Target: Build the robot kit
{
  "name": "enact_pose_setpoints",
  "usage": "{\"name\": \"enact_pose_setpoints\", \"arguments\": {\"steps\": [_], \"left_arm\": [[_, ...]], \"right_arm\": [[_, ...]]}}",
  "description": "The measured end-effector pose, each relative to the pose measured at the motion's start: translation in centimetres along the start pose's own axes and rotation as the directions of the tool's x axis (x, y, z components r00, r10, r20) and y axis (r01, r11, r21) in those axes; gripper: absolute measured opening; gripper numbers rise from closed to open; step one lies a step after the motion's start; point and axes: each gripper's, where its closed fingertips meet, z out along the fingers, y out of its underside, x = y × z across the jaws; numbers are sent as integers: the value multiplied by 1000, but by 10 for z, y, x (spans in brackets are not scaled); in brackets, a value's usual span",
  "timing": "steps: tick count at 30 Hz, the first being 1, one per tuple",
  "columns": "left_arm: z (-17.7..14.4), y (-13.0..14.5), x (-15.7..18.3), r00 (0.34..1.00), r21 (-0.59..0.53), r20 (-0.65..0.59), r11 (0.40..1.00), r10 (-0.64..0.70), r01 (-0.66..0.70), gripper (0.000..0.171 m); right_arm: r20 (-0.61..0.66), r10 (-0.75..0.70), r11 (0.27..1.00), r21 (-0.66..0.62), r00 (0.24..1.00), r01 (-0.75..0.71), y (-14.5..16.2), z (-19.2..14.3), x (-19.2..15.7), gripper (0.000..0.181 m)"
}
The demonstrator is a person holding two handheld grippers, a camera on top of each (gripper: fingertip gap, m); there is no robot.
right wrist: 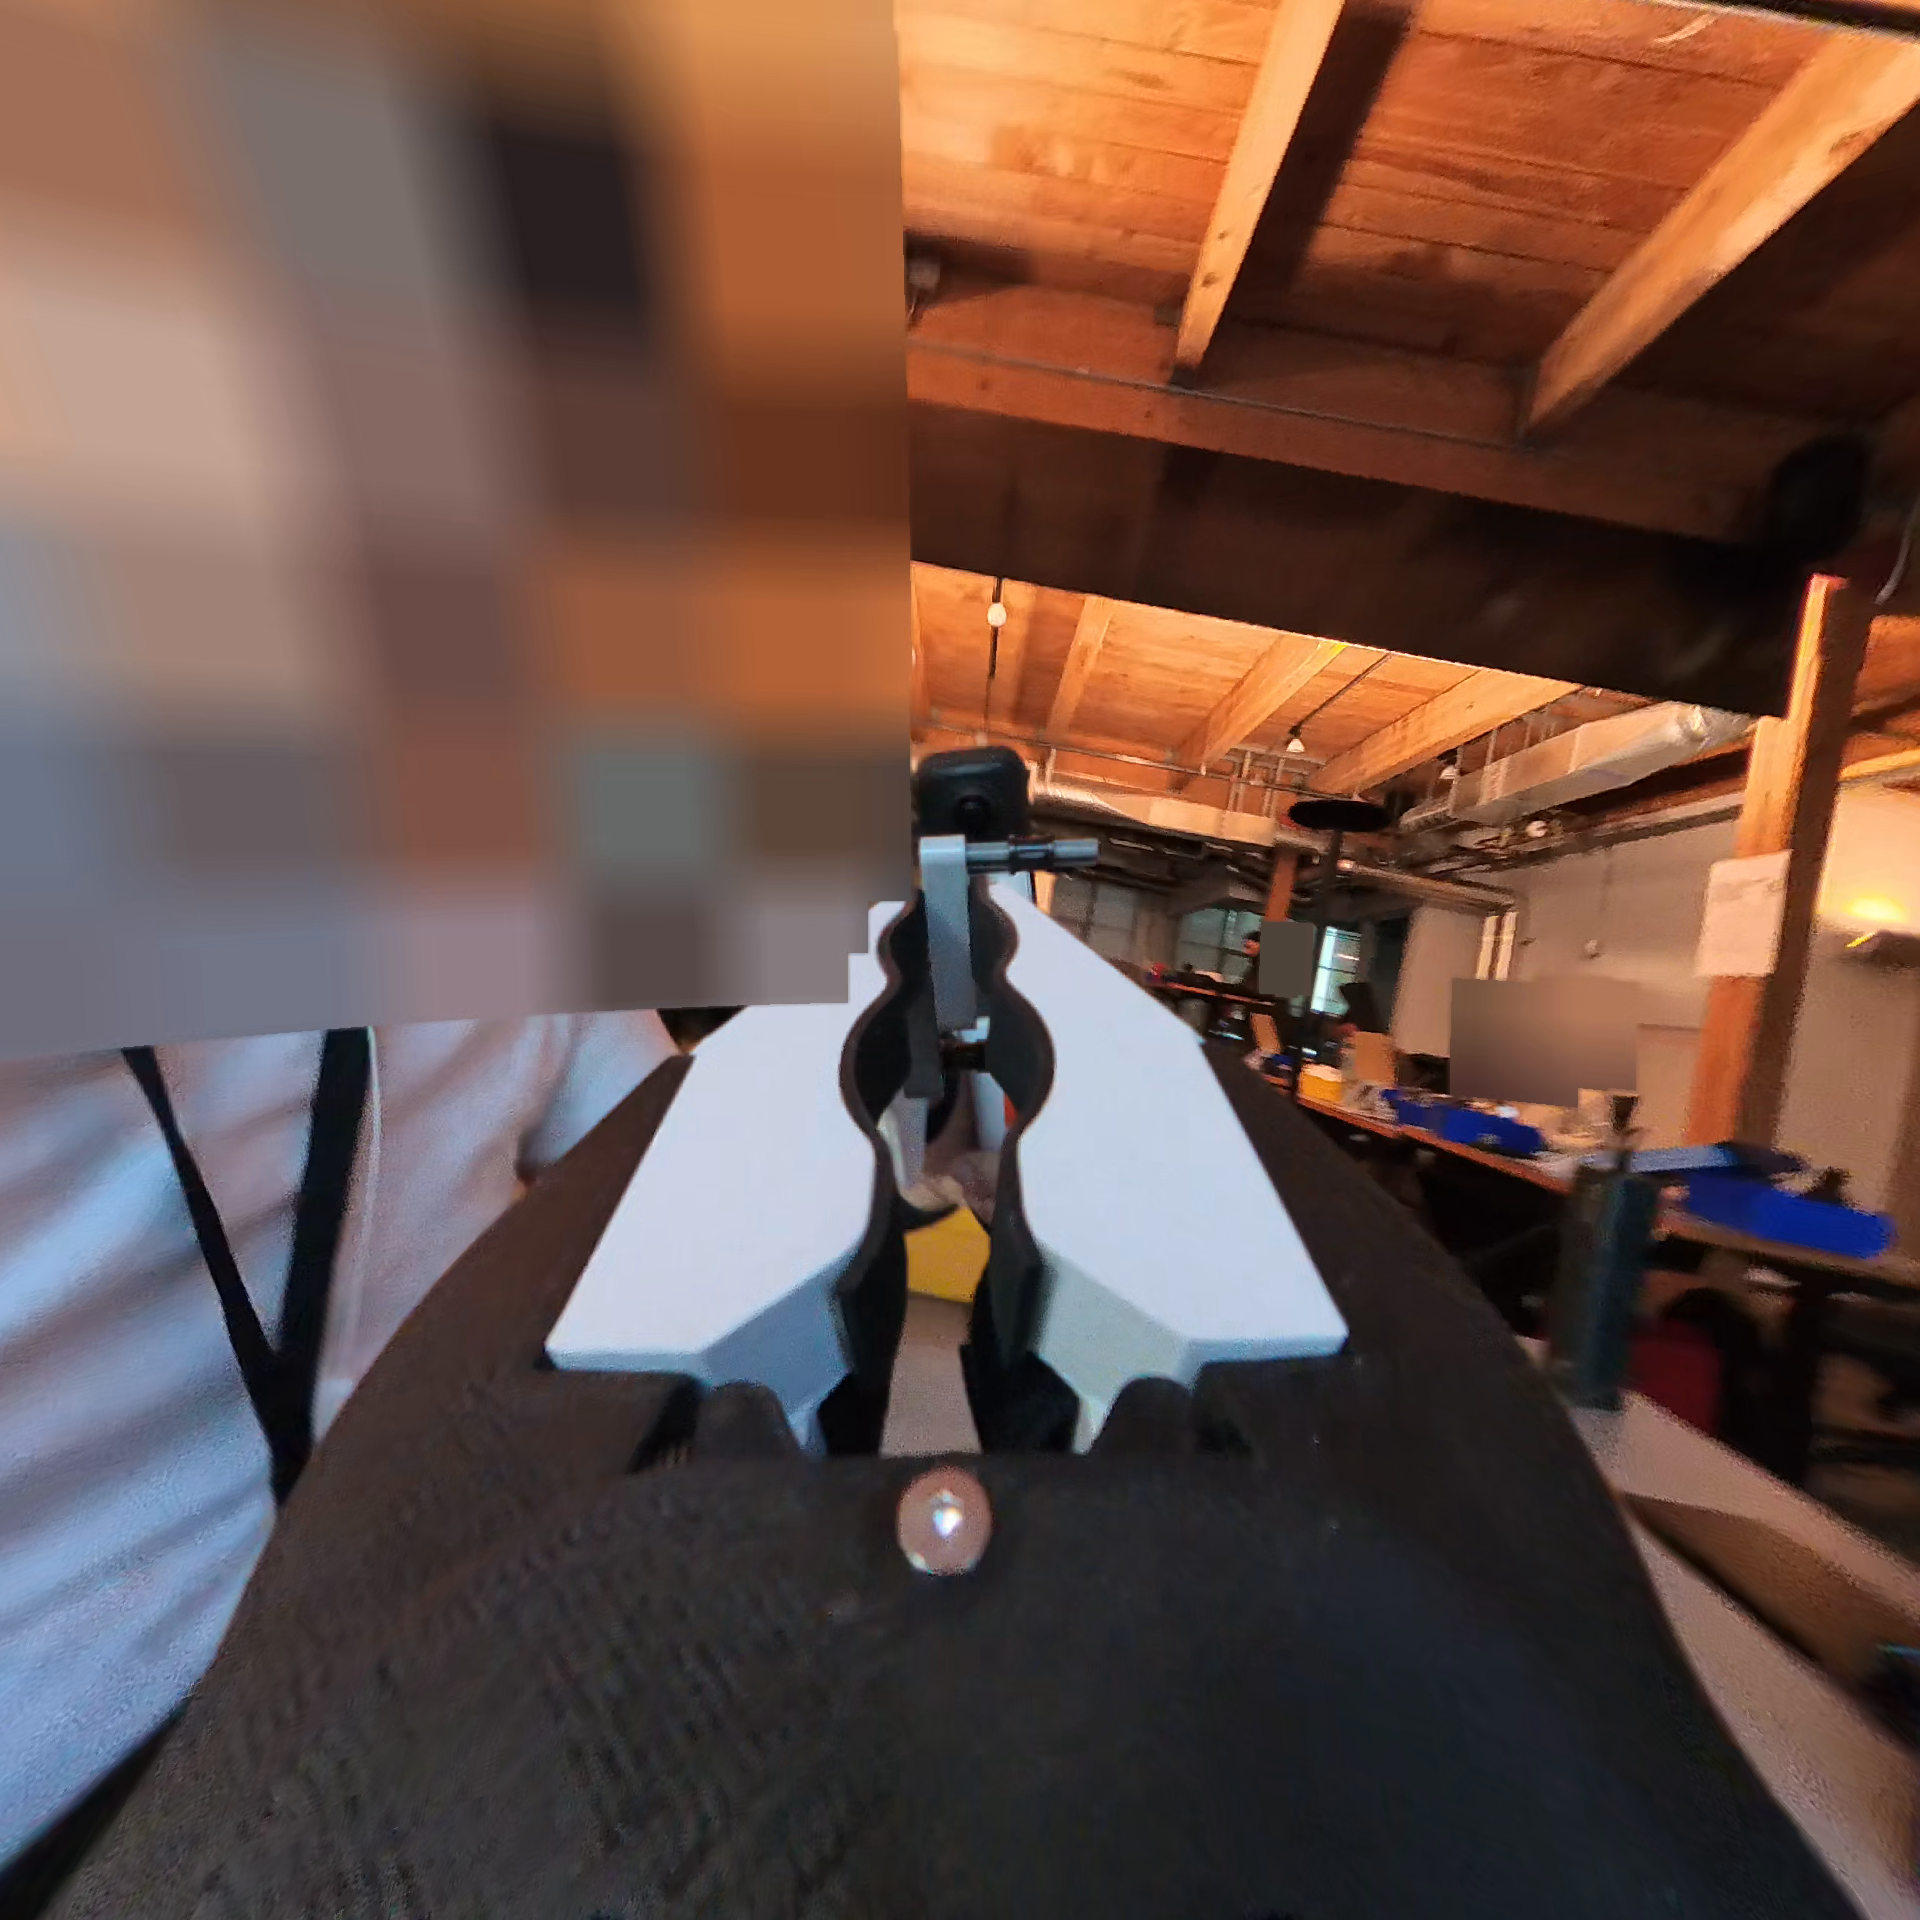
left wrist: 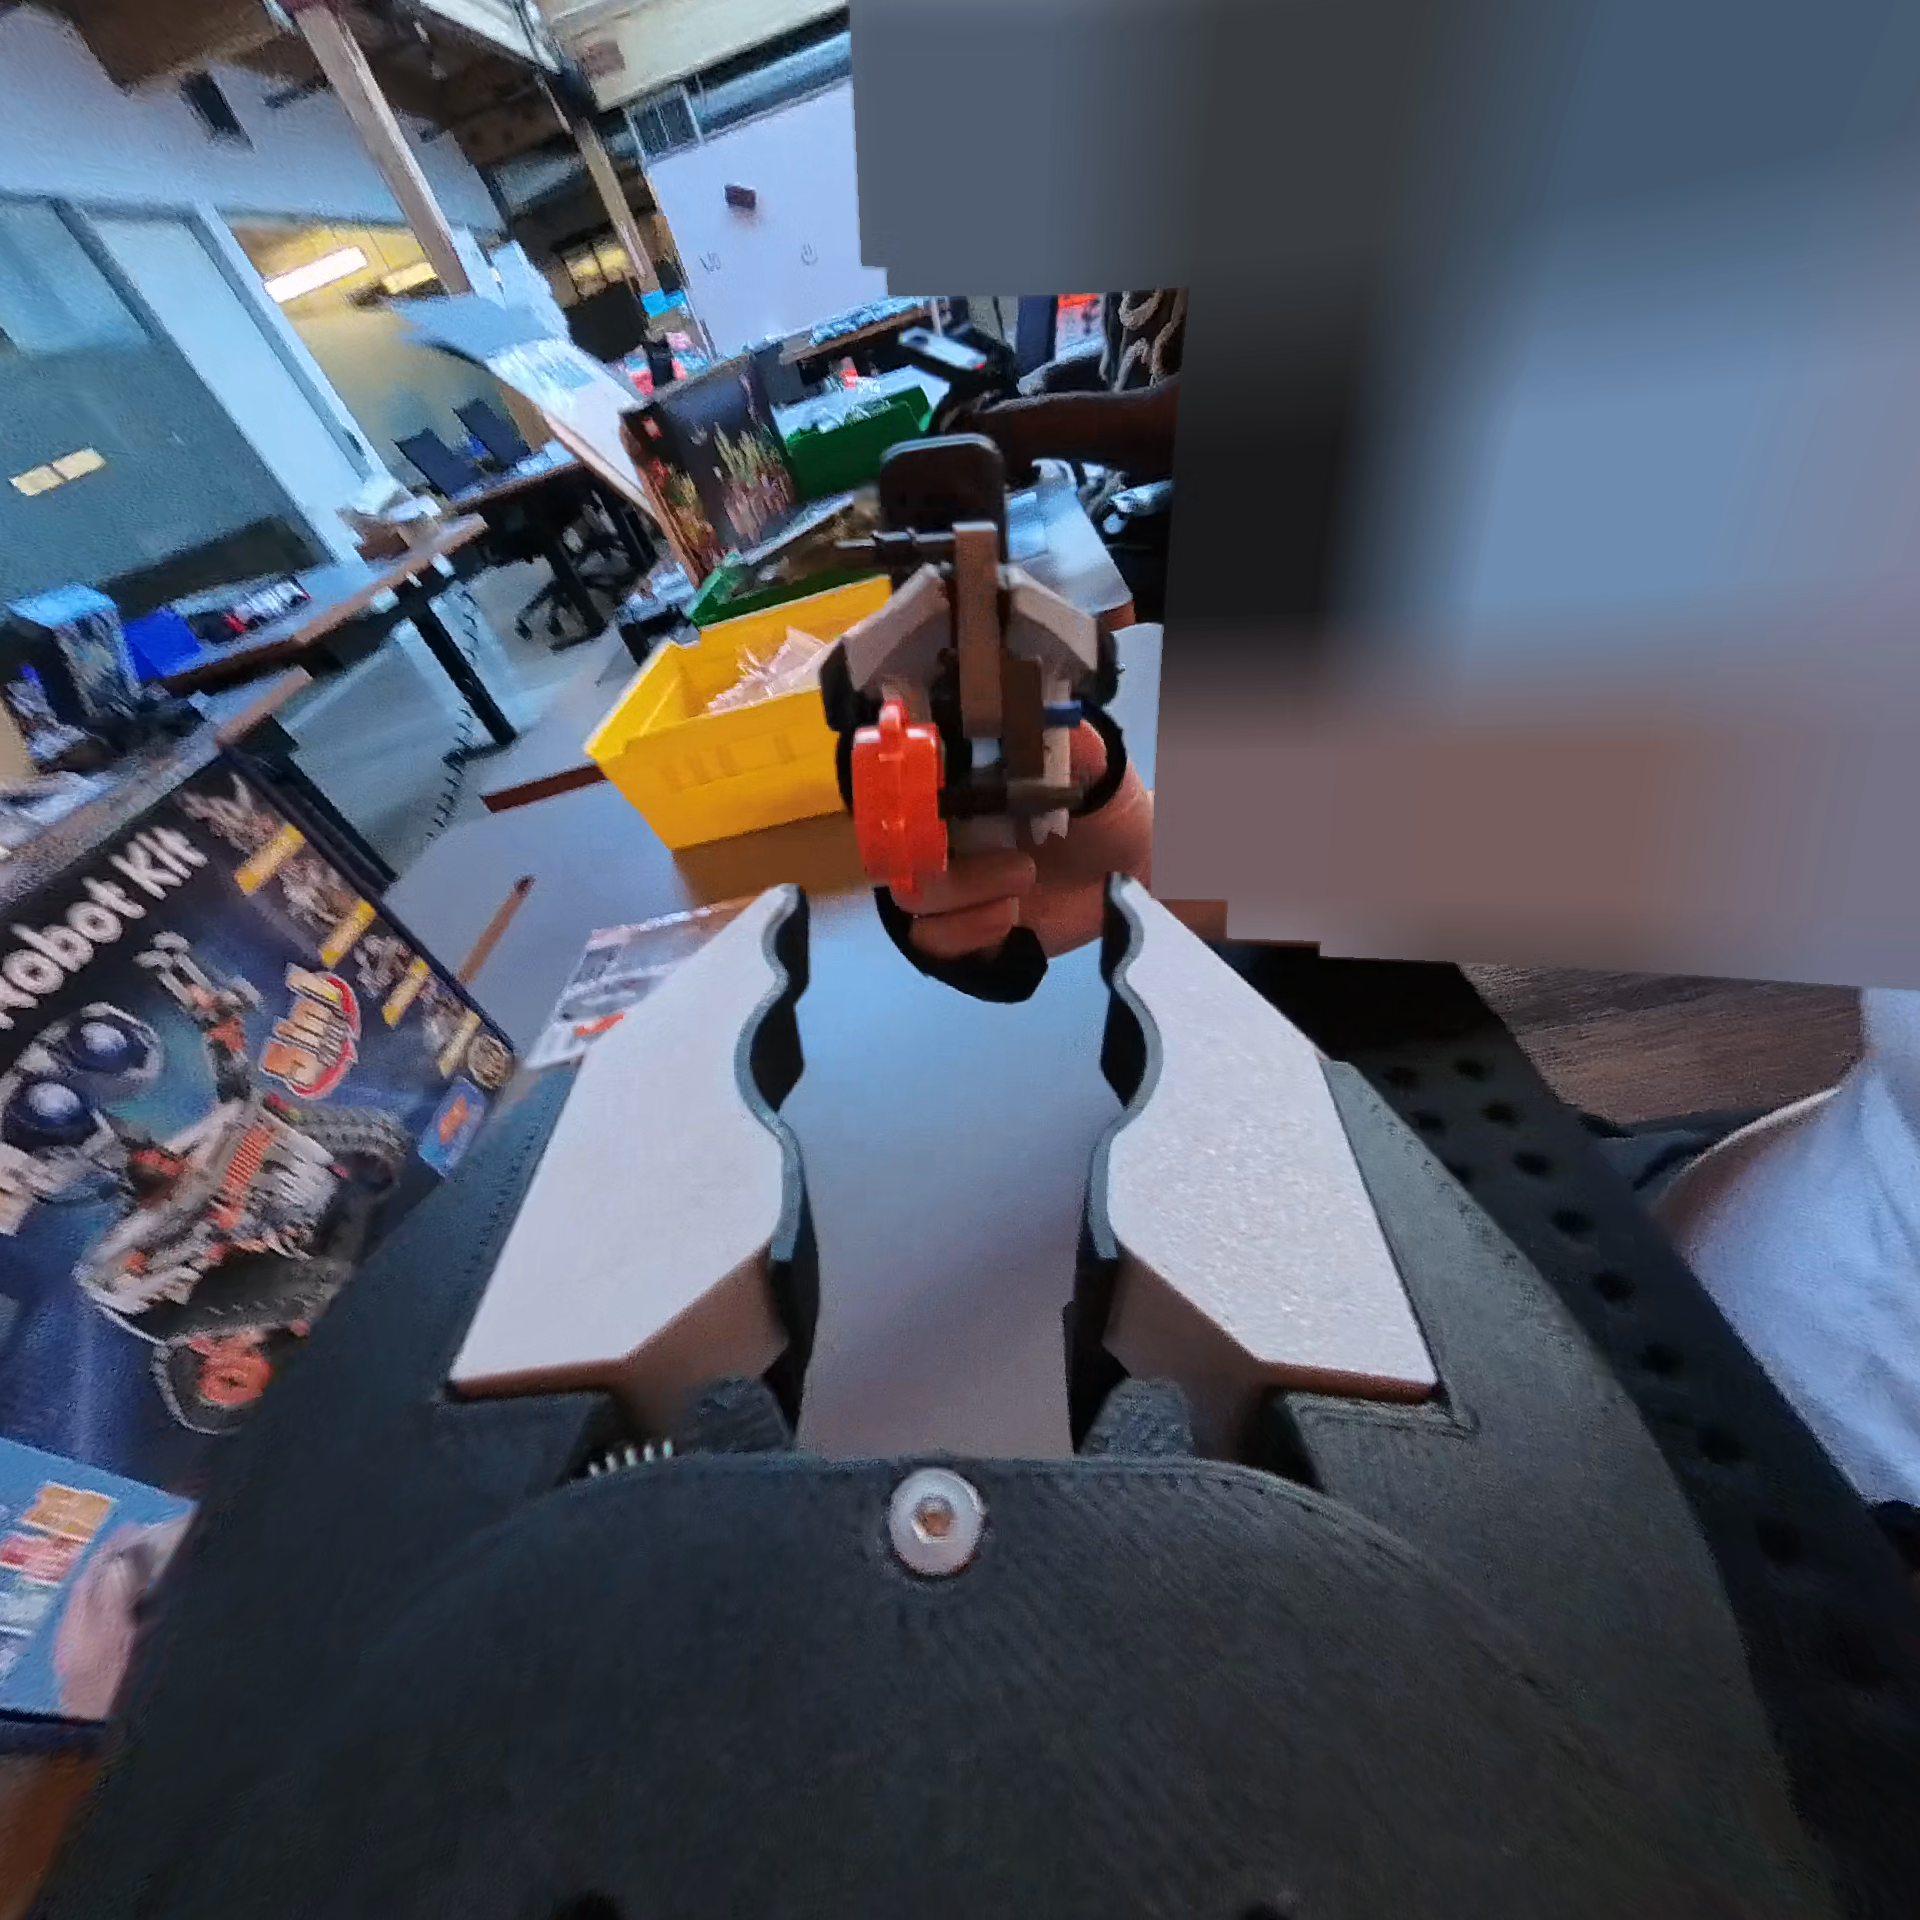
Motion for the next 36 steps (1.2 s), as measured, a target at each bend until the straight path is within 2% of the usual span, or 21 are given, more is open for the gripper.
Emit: {"name": "enact_pose_setpoints", "arguments": {"steps": [1, 5, 7, 13, 15, 19, 21, 29, 34, 36], "left_arm": [[-1, -3, 1, 999, 12, 16, 999, 43, -43, 55], [-2, -8, 14, 963, 1, 46, 964, 265, -266, 56], [-2, -12, 16, 933, -11, 84, 937, 349, -350, 58], [-7, -30, 29, 880, 39, 117, 883, 461, -468, 55], [-9, -34, 33, 850, 49, 137, 854, 508, -518, 47], [-12, -42, 36, 809, 64, 178, 813, 561, -578, 46], [-14, -45, 37, 798, 66, 187, 804, 573, -592, 46], [-17, -50, 37, 765, 65, 225, 774, 604, -630, 46], [-20, -51, 33, 746, 52, 257, 762, 615, -646, 45], [-21, -52, 32, 717, 36, 276, 738, 641, -674, 45]], "right_arm": [[13, -72, 996, -43, 997, 72, 3, 3, -5, 7], [70, -335, 913, -223, 940, 342, 11, 18, -22, 7], [128, -412, 855, -287, 902, 431, 12, 26, -32, 7], [270, -522, 708, -392, 809, 588, 16, 45, -52, 7], [317, -563, 638, -421, 763, 645, 17, 52, -58, 7], [405, -630, 477, -472, 663, 741, 19, 63, -65, 7], [426, -640, 433, -487, 639, 758, 20, 67, -67, 7], [390, -669, 427, -495, 633, 756, 17, 71, -63, 8], [320, -698, 438, -517, 641, 735, 13, 71, -51, 26], [305, -711, 434, -518, 634, 737, 10, 71, -48, 32]]}}
